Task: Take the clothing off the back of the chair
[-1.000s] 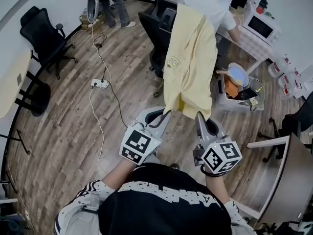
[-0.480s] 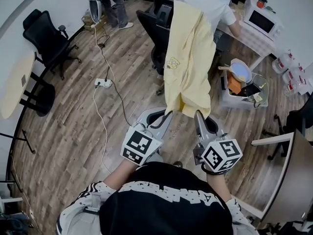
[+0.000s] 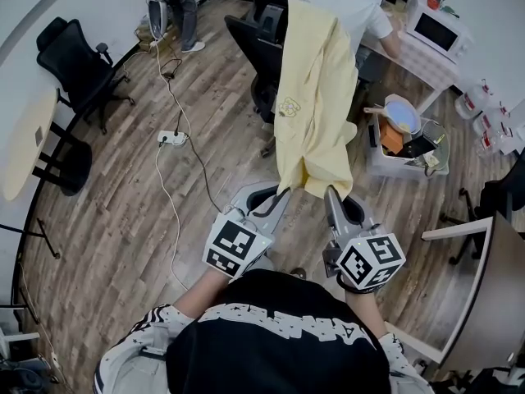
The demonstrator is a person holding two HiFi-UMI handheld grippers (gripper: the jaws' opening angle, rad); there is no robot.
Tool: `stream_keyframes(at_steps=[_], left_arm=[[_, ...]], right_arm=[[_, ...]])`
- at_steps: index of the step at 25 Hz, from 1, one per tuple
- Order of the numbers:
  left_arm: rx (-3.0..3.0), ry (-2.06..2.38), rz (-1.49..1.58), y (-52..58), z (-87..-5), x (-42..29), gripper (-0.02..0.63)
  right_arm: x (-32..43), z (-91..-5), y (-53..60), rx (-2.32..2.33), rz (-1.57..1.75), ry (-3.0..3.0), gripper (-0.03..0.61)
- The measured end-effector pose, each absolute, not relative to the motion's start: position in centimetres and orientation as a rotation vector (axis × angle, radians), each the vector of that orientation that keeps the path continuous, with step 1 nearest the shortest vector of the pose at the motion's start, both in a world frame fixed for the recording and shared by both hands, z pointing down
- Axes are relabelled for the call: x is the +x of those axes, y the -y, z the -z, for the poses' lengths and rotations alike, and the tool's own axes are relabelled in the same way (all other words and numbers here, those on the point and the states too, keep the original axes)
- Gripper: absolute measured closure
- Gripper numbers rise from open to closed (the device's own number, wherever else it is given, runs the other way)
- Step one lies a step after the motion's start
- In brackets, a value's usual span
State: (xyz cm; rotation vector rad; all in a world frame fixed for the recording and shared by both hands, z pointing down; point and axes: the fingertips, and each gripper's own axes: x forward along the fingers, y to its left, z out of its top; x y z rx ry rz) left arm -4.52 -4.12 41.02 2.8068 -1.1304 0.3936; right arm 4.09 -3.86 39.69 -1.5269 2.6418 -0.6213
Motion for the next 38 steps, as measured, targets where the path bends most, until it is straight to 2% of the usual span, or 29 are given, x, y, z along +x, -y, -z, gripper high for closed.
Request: stream_keyframes(at_steps=[38], left_arm=[[2.802,1.132,-0.399,0.5,-41.4,-1.7,0.589]], right_arm=[[6.5,-40.0,1.0,-1.493,0.61,-2.673,0.56]])
